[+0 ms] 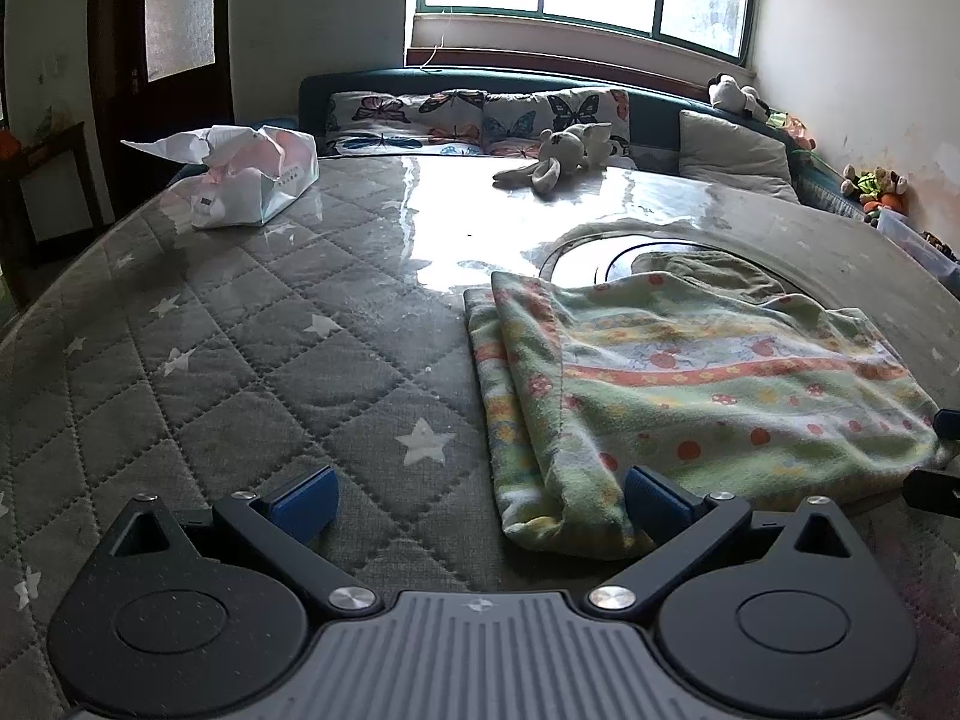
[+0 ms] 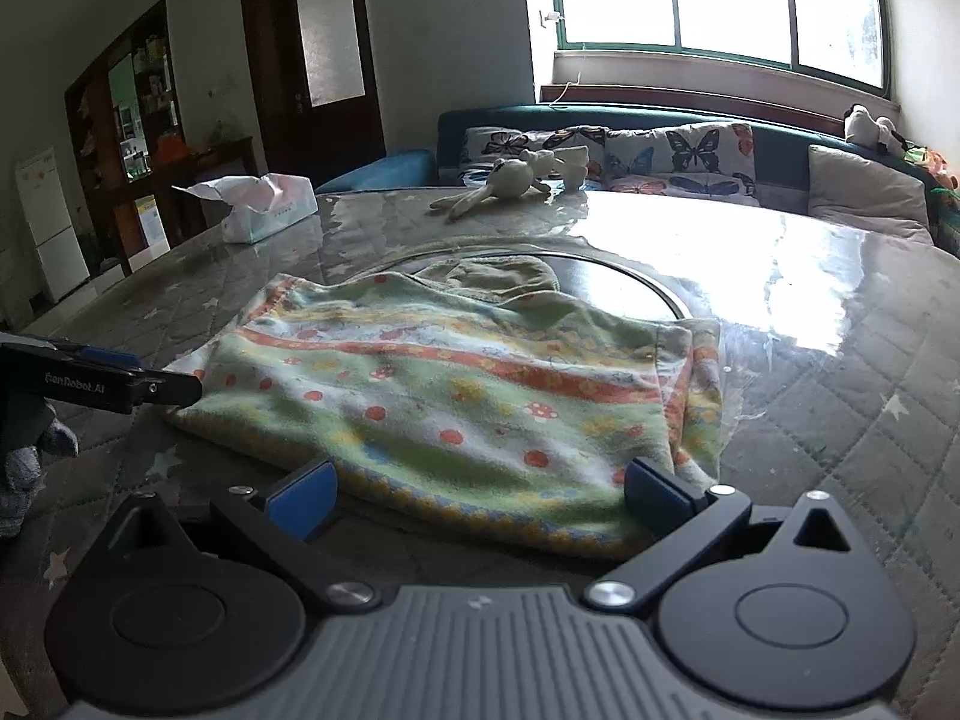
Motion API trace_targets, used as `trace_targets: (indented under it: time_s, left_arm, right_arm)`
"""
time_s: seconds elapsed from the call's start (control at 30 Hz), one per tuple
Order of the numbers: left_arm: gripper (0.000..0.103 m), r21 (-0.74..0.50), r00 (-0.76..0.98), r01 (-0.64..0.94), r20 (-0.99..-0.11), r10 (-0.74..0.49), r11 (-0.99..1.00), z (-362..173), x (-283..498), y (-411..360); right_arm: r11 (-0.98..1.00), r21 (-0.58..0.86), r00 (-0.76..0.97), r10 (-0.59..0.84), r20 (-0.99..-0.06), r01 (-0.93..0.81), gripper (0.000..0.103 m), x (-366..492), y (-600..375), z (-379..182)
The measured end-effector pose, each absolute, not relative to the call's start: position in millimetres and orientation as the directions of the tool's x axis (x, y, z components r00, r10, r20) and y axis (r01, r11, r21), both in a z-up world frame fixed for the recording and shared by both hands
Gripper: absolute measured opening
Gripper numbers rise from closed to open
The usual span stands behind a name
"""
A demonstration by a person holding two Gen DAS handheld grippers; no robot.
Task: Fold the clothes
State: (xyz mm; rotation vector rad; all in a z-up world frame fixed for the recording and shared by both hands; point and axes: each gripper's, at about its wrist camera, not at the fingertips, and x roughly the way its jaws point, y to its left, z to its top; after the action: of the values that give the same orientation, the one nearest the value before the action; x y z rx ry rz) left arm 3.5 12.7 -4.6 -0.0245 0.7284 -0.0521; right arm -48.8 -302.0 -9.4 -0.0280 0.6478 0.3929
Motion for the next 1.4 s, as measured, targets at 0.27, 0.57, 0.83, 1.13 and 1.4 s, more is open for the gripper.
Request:
trace_targets:
  time_s: [0.27, 0.57, 0.83, 1.13, 1.4]
  left_arm:
    - [0.103, -0.034, 0.746, 0.011, -0.665, -0.03, 0.999, -5, 1, 10]
    - [0.103, -0.03, 0.756, 0.008, -0.654, -0.026, 1.0, -7, -1, 8]
    - [0.103, -0.028, 0.764, 0.009, -0.645, -0.025, 1.0, -8, -3, 8]
    - [0.103, -0.024, 0.764, 0.007, -0.644, -0.021, 1.0, -8, -3, 8]
    - [0.103, -0.035, 0.748, -0.028, -0.664, -0.002, 0.999, -4, -7, 5]
  right_arm:
    - [0.931, 0.043, 0.733, 0.313, -0.603, -0.362, 0.103, -50, -294, -13]
    - [0.932, 0.02, 0.731, 0.297, -0.614, -0.362, 0.103, -49, -291, -15]
    - [0.931, -0.034, 0.731, 0.262, -0.63, -0.363, 0.103, -49, -284, -17]
    - [0.93, -0.046, 0.733, 0.256, -0.631, -0.364, 0.103, -50, -283, -18]
    - [0.93, -0.05, 0.734, 0.254, -0.63, -0.365, 0.103, -50, -283, -17]
